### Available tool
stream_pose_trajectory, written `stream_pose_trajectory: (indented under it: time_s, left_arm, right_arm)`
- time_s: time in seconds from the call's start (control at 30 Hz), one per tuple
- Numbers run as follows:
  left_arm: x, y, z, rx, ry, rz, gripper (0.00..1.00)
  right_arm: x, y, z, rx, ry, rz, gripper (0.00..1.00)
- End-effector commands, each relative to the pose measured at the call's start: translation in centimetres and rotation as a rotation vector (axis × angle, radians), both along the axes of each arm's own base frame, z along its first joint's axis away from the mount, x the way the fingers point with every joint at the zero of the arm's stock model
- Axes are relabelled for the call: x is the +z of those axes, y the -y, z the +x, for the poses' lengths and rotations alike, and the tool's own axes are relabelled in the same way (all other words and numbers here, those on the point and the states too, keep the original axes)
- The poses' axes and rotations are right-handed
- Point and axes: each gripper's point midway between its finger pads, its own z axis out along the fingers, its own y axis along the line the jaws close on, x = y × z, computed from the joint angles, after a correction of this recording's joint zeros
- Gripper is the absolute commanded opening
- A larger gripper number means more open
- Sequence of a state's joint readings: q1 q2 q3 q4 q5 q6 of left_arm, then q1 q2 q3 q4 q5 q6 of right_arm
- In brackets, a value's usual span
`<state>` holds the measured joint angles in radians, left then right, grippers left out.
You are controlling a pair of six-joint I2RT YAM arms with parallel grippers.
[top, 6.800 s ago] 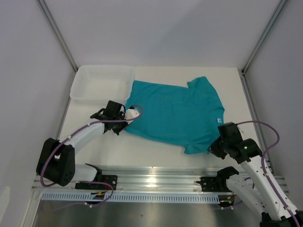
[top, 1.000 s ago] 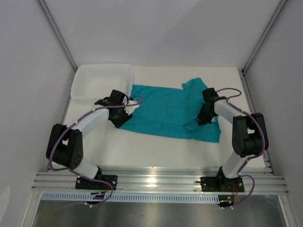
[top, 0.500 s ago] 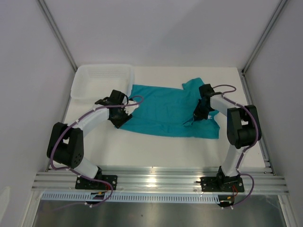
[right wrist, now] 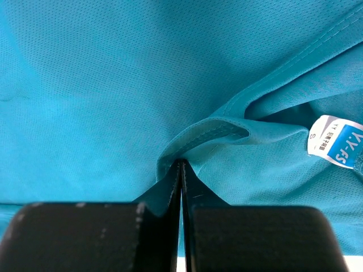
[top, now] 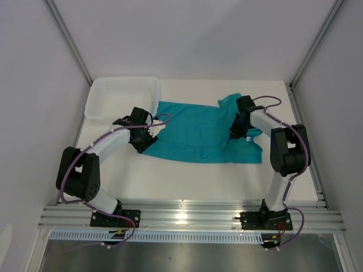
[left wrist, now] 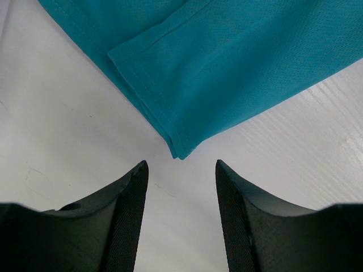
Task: Roll the t-shirts
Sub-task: Fold the tshirt
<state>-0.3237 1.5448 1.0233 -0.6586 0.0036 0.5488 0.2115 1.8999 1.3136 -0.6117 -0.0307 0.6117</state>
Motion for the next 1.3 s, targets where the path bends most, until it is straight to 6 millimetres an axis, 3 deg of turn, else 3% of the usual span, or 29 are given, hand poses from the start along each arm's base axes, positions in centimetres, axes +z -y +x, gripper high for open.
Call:
stream_pose_trajectory:
  time_s: [0.0,0.1,0.2,0.27,0.3,0.43,0.57,0.6,0.67,0.7,0.83,0.97,1.07,1.27]
  left_arm:
    - [1.2,0.2,1.3,0.018,0.038,-0.023,0.54]
    - [1.3,0.2,1.1,0.020,0.036,-0.024,0.55]
    - [1.4,0.1,1.1,0.019,0.038,-0.029,0.55]
    - [1.4,0.1,0.9,0.019,0.031,-0.033,0.55]
    - [1.4,0.2,0.9,0.015,0.029,-0.036,0.55]
    - [0.9,0.4,0.8,0.006,0.014,-0.043,0.56]
    - [-0.1,0.5,0.6,0.016,-0.024,-0.040,0.57]
    - [-0.3,0.5,0.5,0.019,-0.031,-0.040,0.57]
    - [-1.1,0.2,0.4,0.021,-0.040,-0.024,0.58]
    - [-1.3,0.0,0.4,0.023,-0.038,-0.010,0.58]
    - [-1.8,-0.4,0.7,0.001,-0.018,0.012,0.58]
    - [-2.1,-0.2,0.6,-0.091,-0.006,0.025,0.60]
    - [-2.6,-0.3,0.7,-0.135,-0.010,0.059,0.61]
    - [-4.4,-0.7,0.7,-0.158,-0.040,0.112,0.62]
  right_arm:
    - [1.9,-0.5,1.5,-0.016,0.063,0.013,0.01]
    - [0.7,-0.8,1.9,-0.014,0.036,0.013,0.00]
    - [0.8,-1.4,2.5,-0.016,0.034,0.026,0.00]
    - [1.6,-1.8,2.7,-0.017,0.042,0.026,0.00]
    - [2.8,-2.2,3.0,-0.010,0.072,0.028,0.01]
    - [4.9,-1.1,3.4,-0.020,0.128,-0.022,0.05]
    - [5.0,1.7,1.4,-0.034,0.074,-0.068,0.15]
    - [5.1,2.5,0.8,-0.039,0.074,-0.083,0.21]
    - [5.3,4.9,-1.5,-0.092,0.080,-0.095,0.28]
    - [5.4,5.5,-2.4,-0.109,0.078,-0.074,0.36]
    - [5.2,10.6,-7.6,-0.263,0.066,-0.052,0.43]
    - [3.8,13.4,-11.5,-0.388,0.043,-0.048,0.50]
    - [2.0,14.2,-13.0,-0.448,0.028,-0.033,0.52]
    - [-0.1,12.5,-12.7,-0.438,0.001,0.073,0.50]
